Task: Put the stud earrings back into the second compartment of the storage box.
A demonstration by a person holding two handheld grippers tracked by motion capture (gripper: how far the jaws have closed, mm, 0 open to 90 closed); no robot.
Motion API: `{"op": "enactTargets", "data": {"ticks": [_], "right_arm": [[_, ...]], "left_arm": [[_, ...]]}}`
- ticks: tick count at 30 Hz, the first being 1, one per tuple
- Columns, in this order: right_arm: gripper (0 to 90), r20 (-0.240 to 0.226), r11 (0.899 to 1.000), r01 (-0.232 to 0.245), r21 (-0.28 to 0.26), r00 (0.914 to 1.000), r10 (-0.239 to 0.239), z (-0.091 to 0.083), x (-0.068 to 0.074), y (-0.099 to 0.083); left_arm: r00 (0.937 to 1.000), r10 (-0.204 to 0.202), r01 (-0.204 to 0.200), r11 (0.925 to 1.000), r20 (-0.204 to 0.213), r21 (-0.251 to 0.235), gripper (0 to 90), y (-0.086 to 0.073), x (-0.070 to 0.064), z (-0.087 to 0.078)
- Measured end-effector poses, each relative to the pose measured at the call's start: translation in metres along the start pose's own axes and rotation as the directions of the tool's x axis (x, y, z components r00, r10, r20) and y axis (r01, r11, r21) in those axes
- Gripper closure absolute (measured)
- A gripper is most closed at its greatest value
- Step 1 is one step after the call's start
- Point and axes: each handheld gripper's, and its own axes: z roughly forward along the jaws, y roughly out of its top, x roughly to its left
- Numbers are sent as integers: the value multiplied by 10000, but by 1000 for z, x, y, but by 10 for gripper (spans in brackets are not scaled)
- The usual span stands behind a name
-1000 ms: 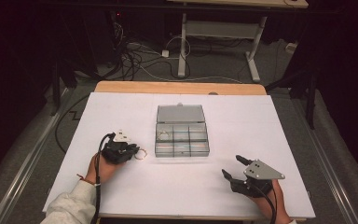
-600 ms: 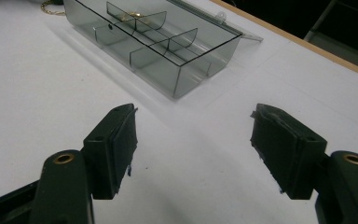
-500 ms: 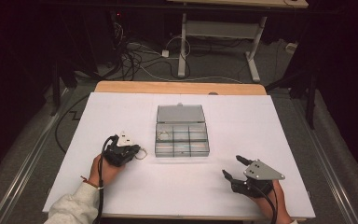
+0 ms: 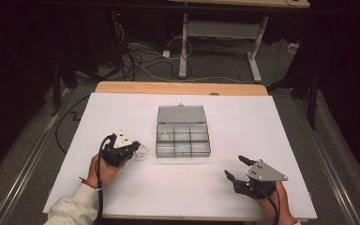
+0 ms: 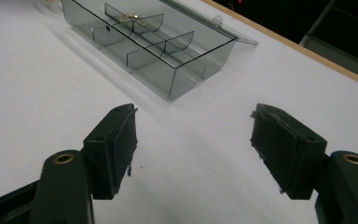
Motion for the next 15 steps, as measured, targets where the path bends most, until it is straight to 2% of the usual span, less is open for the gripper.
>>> {"op": "enactTargets", "data": {"ticks": [10,15], "right_arm": [[315,95,10000,-23,-92,10000,24,-1,-1,0],[315,100,9999,-31,-101,9999,32,-1,-1,1]], "left_arm": [[9999,-24,31,9984,126,-565,833,9,-2,-8],[9997,-26,41,9981,248,-612,833,12,-4,-10]]}}
